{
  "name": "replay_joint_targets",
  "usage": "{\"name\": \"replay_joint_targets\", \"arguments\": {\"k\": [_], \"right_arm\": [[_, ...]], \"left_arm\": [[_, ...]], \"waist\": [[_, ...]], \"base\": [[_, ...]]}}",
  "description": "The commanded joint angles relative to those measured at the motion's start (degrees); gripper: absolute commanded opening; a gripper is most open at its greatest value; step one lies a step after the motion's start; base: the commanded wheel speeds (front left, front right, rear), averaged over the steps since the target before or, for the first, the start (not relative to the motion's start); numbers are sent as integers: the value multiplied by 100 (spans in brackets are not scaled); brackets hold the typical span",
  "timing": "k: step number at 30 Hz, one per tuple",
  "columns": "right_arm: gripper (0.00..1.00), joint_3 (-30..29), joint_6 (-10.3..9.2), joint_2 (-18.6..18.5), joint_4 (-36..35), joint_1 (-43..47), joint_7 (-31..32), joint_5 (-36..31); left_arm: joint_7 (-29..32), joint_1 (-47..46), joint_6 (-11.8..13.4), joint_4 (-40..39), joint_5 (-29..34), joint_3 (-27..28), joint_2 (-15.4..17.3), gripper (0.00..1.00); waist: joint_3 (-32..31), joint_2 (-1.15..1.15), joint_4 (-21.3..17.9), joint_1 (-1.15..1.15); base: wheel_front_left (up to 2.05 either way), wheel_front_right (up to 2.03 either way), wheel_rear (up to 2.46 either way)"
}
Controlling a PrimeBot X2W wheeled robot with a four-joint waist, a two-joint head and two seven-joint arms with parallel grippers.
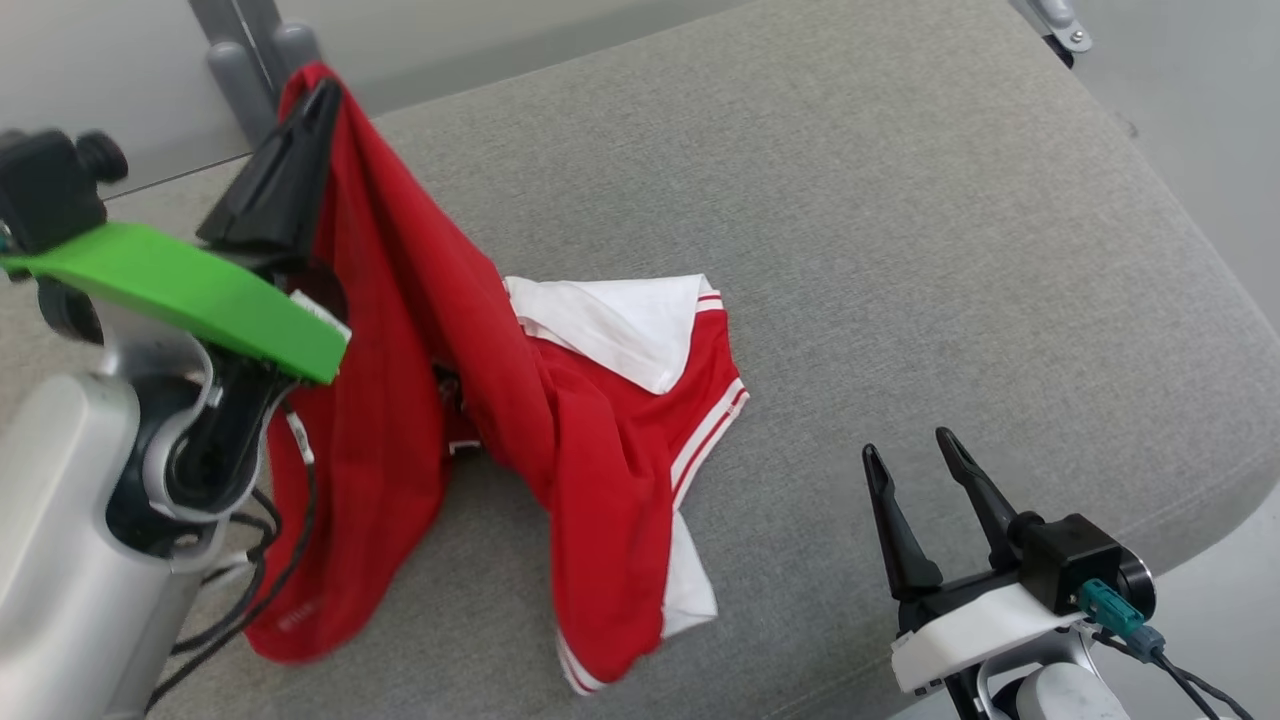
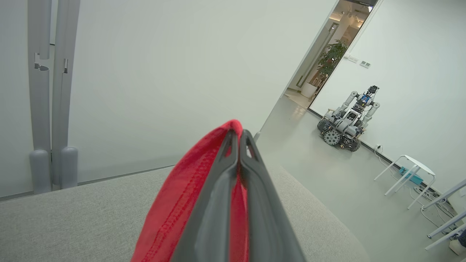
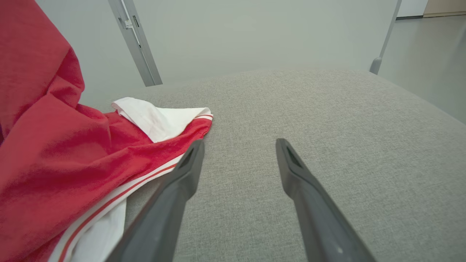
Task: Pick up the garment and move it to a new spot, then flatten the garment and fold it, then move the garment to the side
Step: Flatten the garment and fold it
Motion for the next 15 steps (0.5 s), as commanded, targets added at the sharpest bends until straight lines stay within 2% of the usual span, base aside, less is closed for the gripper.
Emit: {"name": "replay_joint_targets", "arguments": {"k": [1, 9, 12, 15], "right_arm": [[100, 13, 1, -10, -11, -70, -17, 24], [100, -48, 1, -8, -26, 19, -17, 144], [100, -82, 1, -9, -40, 38, -17, 199], [100, -140, 1, -9, -60, 41, -17, 265]], "left_arm": [[60, -258, 6, -2, 21, 7, -17, 0], [500, -1529, -72, -208, 225, -27, 12, 0], [577, -1610, 5, -491, 299, -20, 103, 0], [661, -1258, 124, -911, 376, -20, 362, 0]], "waist": [[6, 0, -173, 0], [86, 0, -345, 0], [101, 0, -301, 0], [99, 0, -206, 0]], "base": [[0, 0, 0], [0, 0, 0], [0, 0, 0], [0, 0, 0]]}}
